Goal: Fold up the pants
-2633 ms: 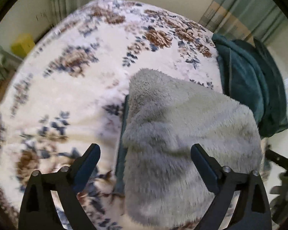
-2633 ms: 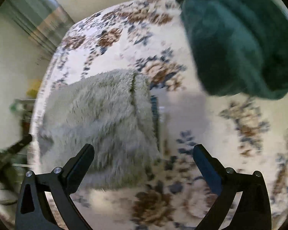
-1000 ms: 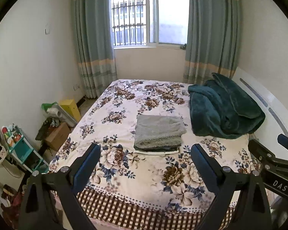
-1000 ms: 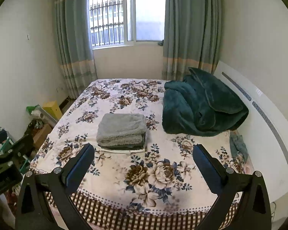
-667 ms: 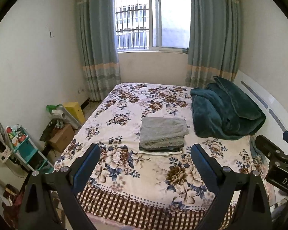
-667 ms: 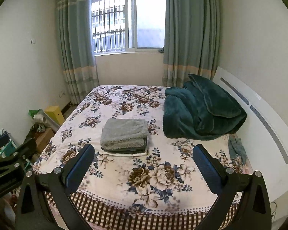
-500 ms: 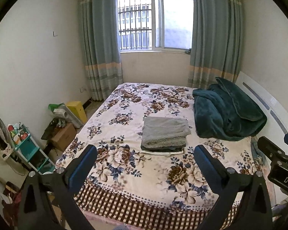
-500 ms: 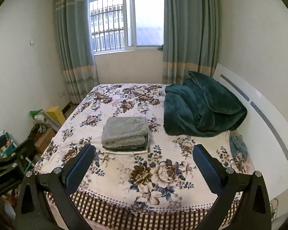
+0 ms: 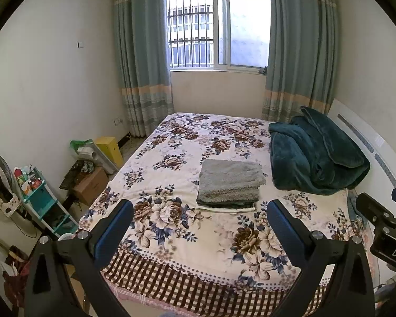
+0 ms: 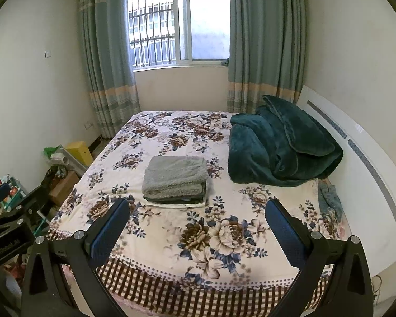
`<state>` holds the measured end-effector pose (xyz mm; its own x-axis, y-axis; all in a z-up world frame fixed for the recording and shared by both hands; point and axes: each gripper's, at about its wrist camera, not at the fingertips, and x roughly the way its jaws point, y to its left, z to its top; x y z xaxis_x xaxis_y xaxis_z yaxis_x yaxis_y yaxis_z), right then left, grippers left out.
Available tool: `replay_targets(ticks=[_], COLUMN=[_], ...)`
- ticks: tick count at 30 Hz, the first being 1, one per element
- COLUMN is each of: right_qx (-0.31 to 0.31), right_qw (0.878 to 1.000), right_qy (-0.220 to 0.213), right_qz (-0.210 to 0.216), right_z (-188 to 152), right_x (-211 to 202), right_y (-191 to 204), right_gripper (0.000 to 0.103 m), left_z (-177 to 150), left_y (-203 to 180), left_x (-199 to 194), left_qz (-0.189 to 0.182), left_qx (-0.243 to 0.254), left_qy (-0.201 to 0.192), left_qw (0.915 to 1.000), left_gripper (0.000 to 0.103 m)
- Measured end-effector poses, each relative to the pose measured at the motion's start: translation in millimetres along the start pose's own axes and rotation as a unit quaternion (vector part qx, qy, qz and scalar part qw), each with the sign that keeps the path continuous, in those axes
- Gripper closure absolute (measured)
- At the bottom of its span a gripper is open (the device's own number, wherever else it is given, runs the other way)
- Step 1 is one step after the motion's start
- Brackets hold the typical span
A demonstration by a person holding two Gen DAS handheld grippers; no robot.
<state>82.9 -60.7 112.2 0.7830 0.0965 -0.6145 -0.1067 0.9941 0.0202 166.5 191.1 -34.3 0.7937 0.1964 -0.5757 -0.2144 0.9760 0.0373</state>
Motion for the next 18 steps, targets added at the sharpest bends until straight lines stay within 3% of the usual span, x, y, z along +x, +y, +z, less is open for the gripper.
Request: replay_targets(ticks=[18], right_qx=[-0.002], right_qw=[1.0], right_qy=[0.0], right_qz=[0.002], right_z=[-0.5], right_x=[3.1], right_y=[-3.6], right_gripper=[0.0], left_z=[7.4], left_y=[-2.5], left_x=[-2.3], left_qz=[-0.001], left_qx=[0.001], left_qy=[-0.004], left_qw=[1.0], left_gripper=[0.0])
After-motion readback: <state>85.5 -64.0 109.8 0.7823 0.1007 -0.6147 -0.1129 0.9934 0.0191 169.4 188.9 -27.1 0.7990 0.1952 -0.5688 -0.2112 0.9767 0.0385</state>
